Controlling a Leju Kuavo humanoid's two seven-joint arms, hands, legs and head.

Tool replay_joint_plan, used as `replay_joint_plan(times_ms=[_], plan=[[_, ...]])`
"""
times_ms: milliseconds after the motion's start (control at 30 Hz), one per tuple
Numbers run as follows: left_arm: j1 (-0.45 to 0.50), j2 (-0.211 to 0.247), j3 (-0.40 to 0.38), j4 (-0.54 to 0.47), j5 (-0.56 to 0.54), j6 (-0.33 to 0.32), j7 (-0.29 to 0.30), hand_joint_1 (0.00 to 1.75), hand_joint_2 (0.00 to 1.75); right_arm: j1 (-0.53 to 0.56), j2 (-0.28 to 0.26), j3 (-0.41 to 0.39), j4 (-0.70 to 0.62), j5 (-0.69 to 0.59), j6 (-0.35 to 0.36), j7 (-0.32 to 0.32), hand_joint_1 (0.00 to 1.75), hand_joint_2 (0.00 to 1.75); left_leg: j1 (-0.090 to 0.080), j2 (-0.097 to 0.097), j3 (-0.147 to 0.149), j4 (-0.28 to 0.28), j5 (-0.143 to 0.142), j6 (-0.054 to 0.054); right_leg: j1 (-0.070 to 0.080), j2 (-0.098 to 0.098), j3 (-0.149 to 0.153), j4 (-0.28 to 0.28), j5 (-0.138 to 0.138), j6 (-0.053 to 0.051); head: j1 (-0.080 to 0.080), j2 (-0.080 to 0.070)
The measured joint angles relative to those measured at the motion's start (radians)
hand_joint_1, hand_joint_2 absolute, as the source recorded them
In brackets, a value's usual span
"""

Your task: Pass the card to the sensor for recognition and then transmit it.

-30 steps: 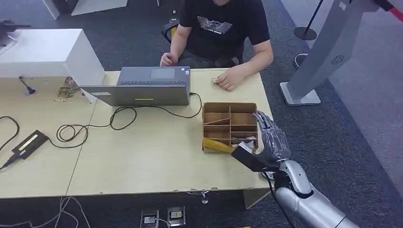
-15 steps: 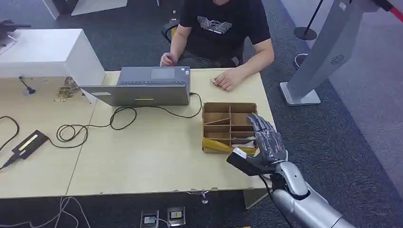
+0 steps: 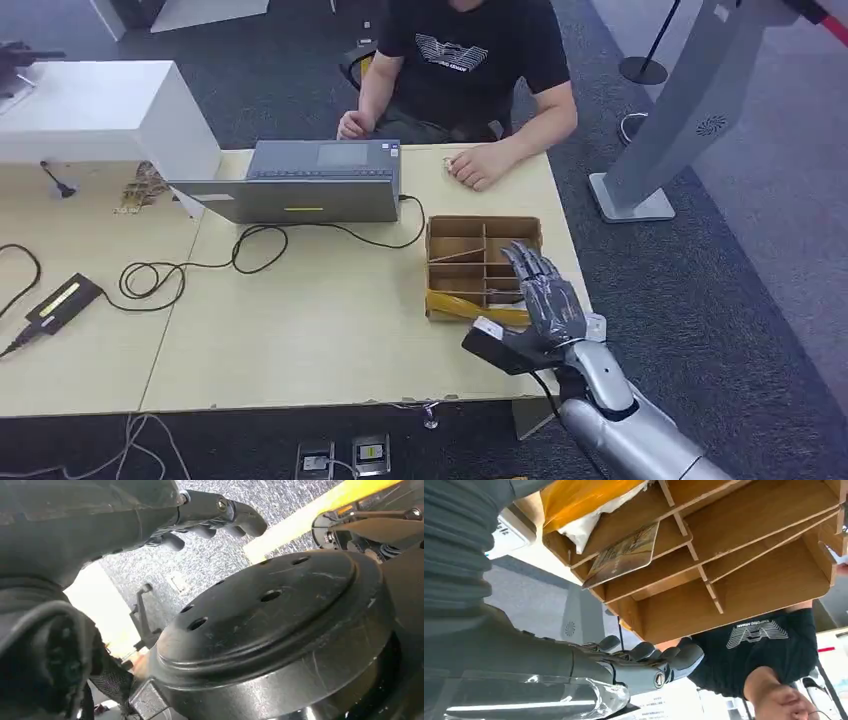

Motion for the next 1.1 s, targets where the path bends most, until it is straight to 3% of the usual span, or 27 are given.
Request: replay_joint_plan(times_ms=[667, 767, 1100], plan=[[0.0, 0.0, 0.0, 0.0, -0.003, 0.0, 0.0, 0.0, 0.0, 0.0, 0.019, -0.009, 0.05, 0.002, -0.021, 0.004, 0.0, 1.75, 0.0, 0.0, 0.0, 0.0, 0.0, 0.0, 0.0, 0.0, 0.0, 0.0, 0.0, 0.0, 0.0, 0.0], [0.0, 0.0, 0.005, 0.0, 0.061, 0.0, 0.019, 0.0, 0.0, 0.001, 0.02, -0.01, 0.058, -0.003, -0.03, 0.005, 0.0, 1.75, 0.0, 0.0, 0.0, 0.0, 0.0, 0.0, 0.0, 0.0, 0.0, 0.0, 0.0, 0.0, 0.0, 0.0], [0.0, 0.001, 0.009, 0.0, 0.074, 0.0, 0.029, 0.0, 0.0, 0.001, 0.021, -0.009, 0.079, -0.016, -0.038, 0.007, 0.0, 1.75, 0.0, 0.0, 0.0, 0.0, 0.0, 0.0, 0.0, 0.0, 0.0, 0.0, 0.0, 0.0, 0.0, 0.0]])
